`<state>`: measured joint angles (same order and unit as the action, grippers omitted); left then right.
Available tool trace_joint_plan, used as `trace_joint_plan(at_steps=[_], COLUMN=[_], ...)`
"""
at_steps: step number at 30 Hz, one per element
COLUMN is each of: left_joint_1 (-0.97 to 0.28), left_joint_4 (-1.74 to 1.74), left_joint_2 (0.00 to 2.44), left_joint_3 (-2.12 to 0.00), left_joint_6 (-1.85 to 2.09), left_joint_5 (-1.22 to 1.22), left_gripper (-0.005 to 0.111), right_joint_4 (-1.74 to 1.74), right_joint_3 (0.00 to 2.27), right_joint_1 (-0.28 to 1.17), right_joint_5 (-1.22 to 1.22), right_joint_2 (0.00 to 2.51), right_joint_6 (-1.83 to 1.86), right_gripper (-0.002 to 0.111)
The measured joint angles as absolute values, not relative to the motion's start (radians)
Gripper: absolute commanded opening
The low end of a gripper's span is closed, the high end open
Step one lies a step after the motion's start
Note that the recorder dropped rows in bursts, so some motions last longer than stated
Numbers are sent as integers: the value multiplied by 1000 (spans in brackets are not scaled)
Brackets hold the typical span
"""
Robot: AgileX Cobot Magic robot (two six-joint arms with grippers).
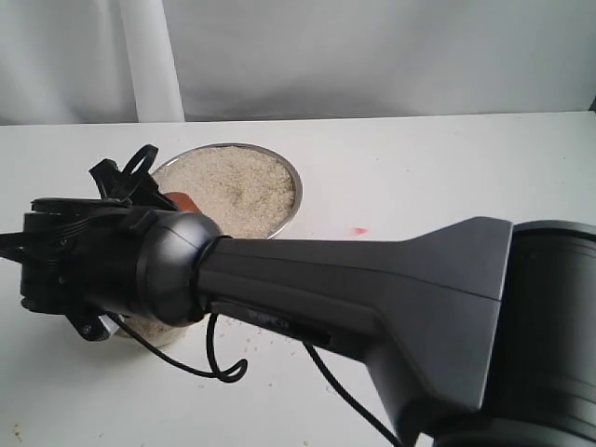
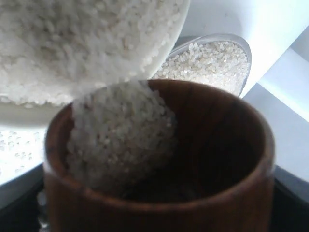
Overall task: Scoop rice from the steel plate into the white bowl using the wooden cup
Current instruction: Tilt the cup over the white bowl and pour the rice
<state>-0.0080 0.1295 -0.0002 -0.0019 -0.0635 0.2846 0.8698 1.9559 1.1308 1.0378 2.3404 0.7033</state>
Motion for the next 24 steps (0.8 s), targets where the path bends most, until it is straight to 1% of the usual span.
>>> trace_joint_plan(at_steps=[24], left_joint_1=[-8], left_joint_4=[130], left_joint_2=[0], left_joint_3=[-2], left_joint_6=[-63], left_joint_5=[285], left_gripper=[0], right_joint_4=[902], right_joint_3=[1956], right_joint_1=[1137], right_joint_5=[1155], right_joint_2=[2340], right_joint_6=[703], right_gripper=[0])
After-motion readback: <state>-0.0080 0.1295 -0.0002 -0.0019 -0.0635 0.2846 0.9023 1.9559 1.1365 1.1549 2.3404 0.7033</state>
